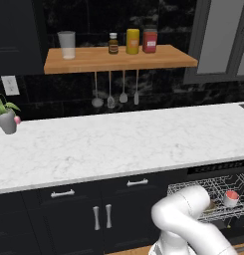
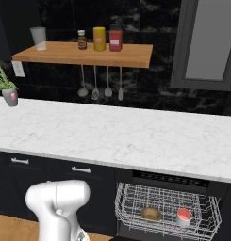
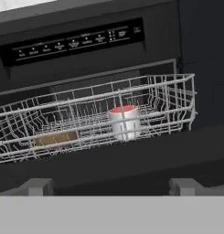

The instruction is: Pick up the cup and bowl from the counter, place them in the dishwasher, and close the dishwasher door.

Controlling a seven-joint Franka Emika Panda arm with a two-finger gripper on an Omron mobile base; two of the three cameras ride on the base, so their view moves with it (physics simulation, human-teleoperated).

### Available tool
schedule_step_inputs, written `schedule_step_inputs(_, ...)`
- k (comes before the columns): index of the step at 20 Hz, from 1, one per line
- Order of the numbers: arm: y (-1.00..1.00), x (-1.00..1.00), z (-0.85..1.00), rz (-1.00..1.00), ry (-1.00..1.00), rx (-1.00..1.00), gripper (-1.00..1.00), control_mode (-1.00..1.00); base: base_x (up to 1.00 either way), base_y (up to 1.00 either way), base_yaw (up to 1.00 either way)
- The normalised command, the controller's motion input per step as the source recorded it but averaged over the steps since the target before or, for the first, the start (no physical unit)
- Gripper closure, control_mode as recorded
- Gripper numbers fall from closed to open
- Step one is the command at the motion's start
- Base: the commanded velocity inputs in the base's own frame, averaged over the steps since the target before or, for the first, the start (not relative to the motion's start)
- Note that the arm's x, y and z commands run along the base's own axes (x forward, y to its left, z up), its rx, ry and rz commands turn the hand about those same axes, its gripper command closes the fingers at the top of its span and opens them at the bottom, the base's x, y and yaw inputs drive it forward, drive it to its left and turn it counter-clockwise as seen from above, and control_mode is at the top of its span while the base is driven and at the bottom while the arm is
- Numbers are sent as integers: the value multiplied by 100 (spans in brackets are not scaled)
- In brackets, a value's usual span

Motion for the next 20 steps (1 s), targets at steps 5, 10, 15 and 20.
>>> schedule_step_inputs(5, -54, -2, -99, 0, 0, 13, -100, -100, 0, 0, 0)
schedule_step_inputs(10, -36, -2, -85, 1, 0, 14, -100, -100, 0, 0, 0)
schedule_step_inputs(15, -20, -6, -83, 4, 1, 17, -100, -100, 0, 0, 0)
schedule_step_inputs(20, -20, -58, -54, 7, 0, 17, -100, -100, 0, 0, 0)
